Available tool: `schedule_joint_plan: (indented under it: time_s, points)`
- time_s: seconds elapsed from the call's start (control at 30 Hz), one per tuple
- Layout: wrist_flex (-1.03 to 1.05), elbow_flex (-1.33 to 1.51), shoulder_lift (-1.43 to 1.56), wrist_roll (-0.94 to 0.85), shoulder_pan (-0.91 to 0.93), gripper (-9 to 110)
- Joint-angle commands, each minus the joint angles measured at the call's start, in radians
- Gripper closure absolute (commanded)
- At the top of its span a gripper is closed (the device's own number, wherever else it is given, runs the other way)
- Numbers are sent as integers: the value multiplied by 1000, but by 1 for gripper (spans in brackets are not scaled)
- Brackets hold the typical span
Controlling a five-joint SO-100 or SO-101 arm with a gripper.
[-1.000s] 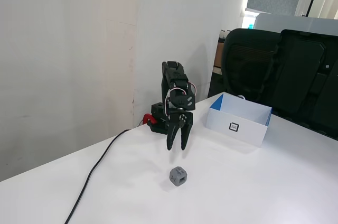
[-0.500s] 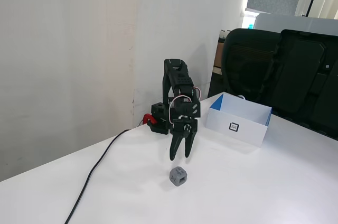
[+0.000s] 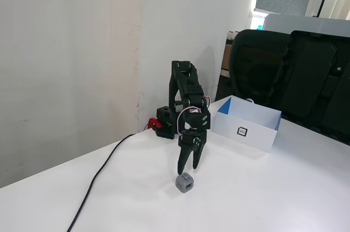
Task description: Grasp the gray block and put it in the box.
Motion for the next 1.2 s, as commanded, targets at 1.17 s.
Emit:
schedule_joint_plan:
  time_s: [1.17]
  points:
    - [31,-284,-285,-5,-41,64]
